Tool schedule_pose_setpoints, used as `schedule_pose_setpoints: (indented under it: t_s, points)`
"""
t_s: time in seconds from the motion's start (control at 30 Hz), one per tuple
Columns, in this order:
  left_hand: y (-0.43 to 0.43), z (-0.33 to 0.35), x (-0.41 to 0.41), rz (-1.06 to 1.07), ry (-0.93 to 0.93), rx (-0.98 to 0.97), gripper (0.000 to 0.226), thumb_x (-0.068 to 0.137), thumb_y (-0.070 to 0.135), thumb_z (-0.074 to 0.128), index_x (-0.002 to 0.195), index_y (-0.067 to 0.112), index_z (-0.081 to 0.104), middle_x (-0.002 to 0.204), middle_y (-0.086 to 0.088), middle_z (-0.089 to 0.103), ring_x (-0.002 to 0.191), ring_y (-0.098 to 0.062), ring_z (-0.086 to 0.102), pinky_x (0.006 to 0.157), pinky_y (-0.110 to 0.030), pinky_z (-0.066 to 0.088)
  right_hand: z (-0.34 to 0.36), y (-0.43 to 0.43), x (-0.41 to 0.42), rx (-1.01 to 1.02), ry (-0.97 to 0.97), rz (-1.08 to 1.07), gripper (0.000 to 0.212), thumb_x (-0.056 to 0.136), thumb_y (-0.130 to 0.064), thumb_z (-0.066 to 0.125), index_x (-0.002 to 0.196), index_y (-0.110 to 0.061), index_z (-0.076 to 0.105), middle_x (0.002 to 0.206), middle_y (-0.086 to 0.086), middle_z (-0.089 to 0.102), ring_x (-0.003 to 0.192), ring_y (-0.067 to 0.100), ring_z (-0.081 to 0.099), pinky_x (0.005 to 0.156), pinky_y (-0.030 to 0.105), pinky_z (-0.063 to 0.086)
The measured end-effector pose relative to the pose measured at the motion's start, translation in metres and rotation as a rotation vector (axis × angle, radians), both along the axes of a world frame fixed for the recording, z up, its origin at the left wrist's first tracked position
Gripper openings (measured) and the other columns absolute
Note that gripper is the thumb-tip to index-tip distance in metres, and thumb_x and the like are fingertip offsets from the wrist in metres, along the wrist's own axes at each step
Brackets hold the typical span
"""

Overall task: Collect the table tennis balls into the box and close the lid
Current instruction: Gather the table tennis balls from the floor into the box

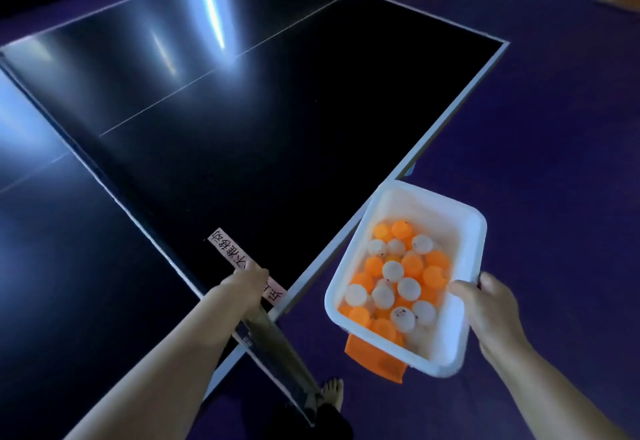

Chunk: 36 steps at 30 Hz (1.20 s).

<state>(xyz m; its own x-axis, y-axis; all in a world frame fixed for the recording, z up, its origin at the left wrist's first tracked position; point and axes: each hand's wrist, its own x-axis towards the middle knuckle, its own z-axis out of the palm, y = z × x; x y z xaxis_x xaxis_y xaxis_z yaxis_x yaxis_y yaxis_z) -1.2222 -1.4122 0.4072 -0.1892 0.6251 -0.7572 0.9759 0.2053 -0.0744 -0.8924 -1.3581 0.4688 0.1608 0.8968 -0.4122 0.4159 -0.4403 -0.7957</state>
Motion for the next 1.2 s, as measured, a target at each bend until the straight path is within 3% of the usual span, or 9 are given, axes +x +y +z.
schedule_pose_setpoints:
  t_s: [0.17,0.27,0.4,0.53,0.63,0.77,0.93,1.03,1.2]
  points:
    - [-0.001,-0.014,-0.005,0.072,-0.119,0.106,0.04,0.089,0.0,0.047,0.128,0.012,0.046,0.122,-0.007,0.045,0.103,-0.023,0.053,0.079,-0.031,0.049,-0.011,0.038,-0.013,-0.039,0.007,0.109,0.039,0.058,-0.03,0.058,0.078,0.004,0.053,0.065,0.004,0.052,0.06,0.017,0.046,0.052,0.03,0.035]
    - [0.012,-0.004,-0.001,0.123,-0.144,0.243,0.022,0.087,0.004,0.054,0.106,0.014,0.053,0.108,-0.001,0.046,0.093,-0.018,0.05,0.074,-0.03,0.05,-0.016,0.061,-0.01,-0.049,-0.005,0.18,0.032,0.066,-0.025,0.061,0.077,0.004,0.053,0.066,0.005,0.053,0.06,0.017,0.046,0.053,0.032,0.035]
    - [0.049,0.033,0.028,0.305,-0.198,0.507,0.023,0.084,0.025,0.063,0.106,0.023,0.057,0.101,0.009,0.048,0.087,-0.011,0.05,0.068,-0.027,0.045,-0.02,0.096,0.006,-0.056,0.005,0.251,0.018,0.068,-0.022,0.061,0.07,-0.005,0.054,0.065,0.004,0.056,0.06,0.018,0.049,0.054,0.032,0.038]
    - [0.107,0.084,0.102,0.362,-0.302,0.828,0.028,0.08,0.042,0.063,0.105,0.03,0.058,0.099,0.018,0.055,0.088,-0.006,0.056,0.071,-0.022,0.042,-0.022,0.142,0.042,-0.059,0.011,0.338,0.03,0.059,-0.032,0.057,0.075,-0.006,0.059,0.072,0.009,0.065,0.065,0.023,0.059,0.056,0.037,0.045]
    - [0.154,0.111,0.174,0.388,-0.414,0.983,0.021,0.077,0.045,0.064,0.093,0.034,0.058,0.086,0.019,0.059,0.078,0.001,0.055,0.062,-0.015,0.041,-0.016,0.18,0.082,-0.043,0.021,0.366,0.029,0.06,-0.033,0.056,0.074,-0.007,0.058,0.072,0.008,0.066,0.064,0.021,0.06,0.056,0.038,0.048]
    - [0.222,0.118,0.266,0.298,-0.506,0.983,0.028,0.079,0.047,0.066,0.102,0.033,0.06,0.091,0.022,0.057,0.081,0.0,0.052,0.067,-0.017,0.041,0.0,0.227,0.149,-0.008,0.019,0.329,0.015,0.066,-0.025,0.057,0.066,-0.012,0.05,0.062,-0.001,0.055,0.057,0.012,0.048,0.05,0.029,0.041]
    - [0.286,0.11,0.341,0.25,-0.482,1.034,0.029,0.084,0.036,0.065,0.112,0.026,0.063,0.102,0.021,0.055,0.096,0.0,0.051,0.081,-0.02,0.043,0.012,0.287,0.228,0.037,-0.02,0.255,0.018,0.06,-0.03,0.053,0.064,-0.013,0.05,0.062,-0.003,0.056,0.055,0.01,0.049,0.048,0.023,0.039]
    - [0.316,0.102,0.369,0.31,-0.457,1.032,0.021,0.085,0.023,0.064,0.106,0.023,0.065,0.101,0.013,0.063,0.094,-0.008,0.058,0.079,-0.024,0.05,0.013,0.316,0.266,0.049,-0.026,0.203,0.016,0.063,-0.03,0.056,0.067,-0.014,0.054,0.064,-0.004,0.059,0.057,0.01,0.052,0.05,0.022,0.038]
    - [0.381,0.083,0.401,0.271,-0.407,0.948,0.022,0.088,0.026,0.059,0.111,0.027,0.061,0.106,0.014,0.063,0.089,-0.001,0.054,0.07,-0.01,0.041,0.004,0.371,0.309,0.047,-0.021,0.111,0.012,0.074,-0.02,0.063,0.069,-0.011,0.056,0.067,0.0,0.06,0.061,0.015,0.054,0.053,0.027,0.04]
